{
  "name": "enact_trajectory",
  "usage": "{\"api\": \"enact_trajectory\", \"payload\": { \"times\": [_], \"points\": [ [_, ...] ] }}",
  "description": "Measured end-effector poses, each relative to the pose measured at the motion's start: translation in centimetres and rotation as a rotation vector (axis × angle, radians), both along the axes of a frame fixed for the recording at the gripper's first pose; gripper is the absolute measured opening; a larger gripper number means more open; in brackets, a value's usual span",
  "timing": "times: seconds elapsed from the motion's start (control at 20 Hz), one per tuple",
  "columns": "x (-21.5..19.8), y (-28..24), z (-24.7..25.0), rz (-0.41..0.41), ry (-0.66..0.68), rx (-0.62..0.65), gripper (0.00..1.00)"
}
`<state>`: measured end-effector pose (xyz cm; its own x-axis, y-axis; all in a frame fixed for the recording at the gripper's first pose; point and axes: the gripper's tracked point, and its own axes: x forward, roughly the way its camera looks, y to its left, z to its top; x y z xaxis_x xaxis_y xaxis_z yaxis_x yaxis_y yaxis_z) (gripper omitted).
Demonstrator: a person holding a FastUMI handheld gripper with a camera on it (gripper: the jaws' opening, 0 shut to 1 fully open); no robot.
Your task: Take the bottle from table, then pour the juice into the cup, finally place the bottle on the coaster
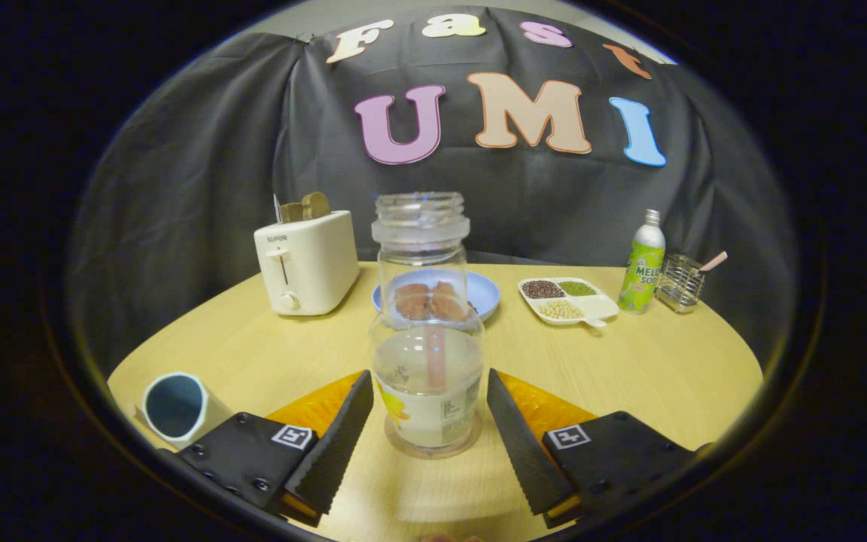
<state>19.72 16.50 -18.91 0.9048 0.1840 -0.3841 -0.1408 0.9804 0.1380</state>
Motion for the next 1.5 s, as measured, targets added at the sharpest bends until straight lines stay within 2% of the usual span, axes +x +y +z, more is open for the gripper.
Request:
{"api": "enact_trajectory", "payload": {
  "times": [0.25,0.7,0.85,1.1,1.5],
  "points": [
    [-3.7,-2.1,5.4,0.031,-0.100,0.034,0.96],
    [-10.8,-6.0,16.2,0.051,-0.287,-0.021,0.96],
    [-13.9,-6.8,16.9,0.044,-0.302,-0.019,0.96],
    [-18.1,-9.5,15.3,0.007,-0.284,-0.058,0.96],
    [-20.1,-11.4,14.8,-0.029,-0.278,-0.044,0.96]
  ]
}}
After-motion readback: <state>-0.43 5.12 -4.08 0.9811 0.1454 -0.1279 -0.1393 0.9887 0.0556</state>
